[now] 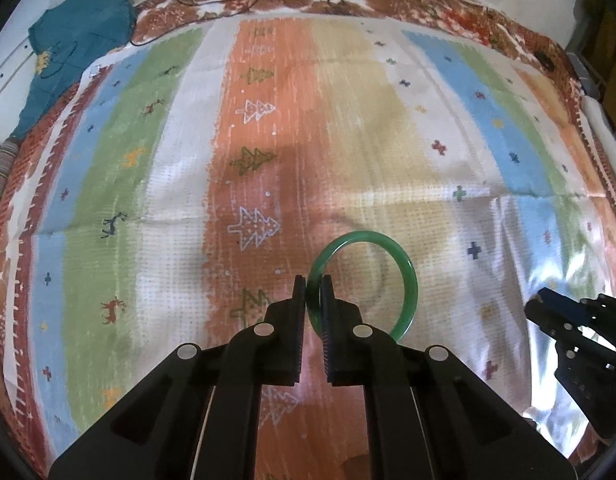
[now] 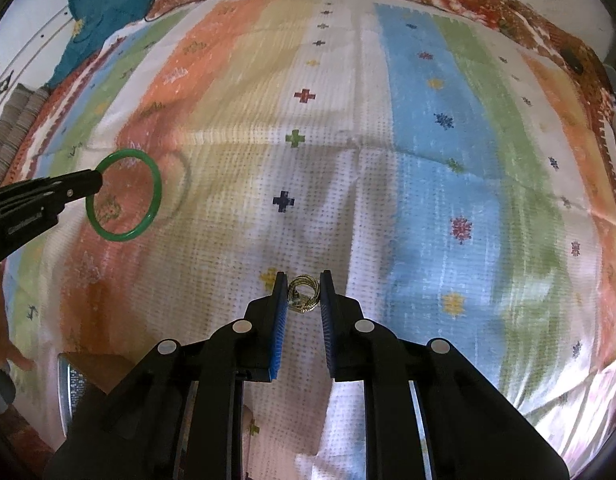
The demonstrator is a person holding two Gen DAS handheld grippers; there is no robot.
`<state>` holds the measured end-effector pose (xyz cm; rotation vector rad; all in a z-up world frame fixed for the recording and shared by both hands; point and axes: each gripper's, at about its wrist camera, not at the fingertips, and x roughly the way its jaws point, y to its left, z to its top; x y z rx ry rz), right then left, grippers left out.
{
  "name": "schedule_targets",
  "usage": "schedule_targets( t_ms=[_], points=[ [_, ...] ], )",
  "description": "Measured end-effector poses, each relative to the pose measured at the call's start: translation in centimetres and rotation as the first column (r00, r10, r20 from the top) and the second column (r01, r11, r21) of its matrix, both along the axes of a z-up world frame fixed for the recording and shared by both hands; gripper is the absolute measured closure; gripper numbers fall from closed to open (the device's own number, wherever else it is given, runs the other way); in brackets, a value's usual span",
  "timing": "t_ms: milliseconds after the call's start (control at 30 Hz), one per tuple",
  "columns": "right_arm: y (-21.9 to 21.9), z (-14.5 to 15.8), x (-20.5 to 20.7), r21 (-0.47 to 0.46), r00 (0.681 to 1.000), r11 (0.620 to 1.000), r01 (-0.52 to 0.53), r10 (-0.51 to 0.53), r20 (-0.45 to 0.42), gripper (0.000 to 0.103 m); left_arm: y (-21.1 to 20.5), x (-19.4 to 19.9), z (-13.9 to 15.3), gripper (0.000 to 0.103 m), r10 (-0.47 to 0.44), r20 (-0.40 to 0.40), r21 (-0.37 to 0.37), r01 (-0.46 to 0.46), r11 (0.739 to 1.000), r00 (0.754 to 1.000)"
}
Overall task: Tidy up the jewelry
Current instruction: 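Grasp the green bangle rim with the left gripper while the right gripper grasps the gold ring, then lift the green bangle and gold ring and carry them over the tray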
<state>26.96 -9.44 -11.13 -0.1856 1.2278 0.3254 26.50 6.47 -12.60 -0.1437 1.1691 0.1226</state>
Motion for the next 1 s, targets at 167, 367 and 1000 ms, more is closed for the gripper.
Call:
schedule_targets(
  t_ms=[167, 367, 1000],
  points=[
    [0.2, 0.5, -0.3, 0.004, 1.000, 1.000, 0.004, -0.004, 0.011, 0.086, -0.6, -0.8, 1.5, 0.096, -0.021, 0.025, 0.007, 0.021, 1.000, 0.999],
    [0.5, 1.3, -0.9, -0.011, 0.999, 1.000, -0.003, 0.003, 0.037, 0.086, -1.3, -1.6, 2.7, 0.096, -0.048, 0.041, 0.018, 0.048, 0.999, 0.998],
    [0.7, 4.9, -3.3, 0.033, 0.993, 0.999, -0.017, 0.013, 0.119, 0.086, -2.0, -5.3, 6.6, 0.096, -0.069, 0.120, -0.030, 0.073, 0.997, 0.990]
  ],
)
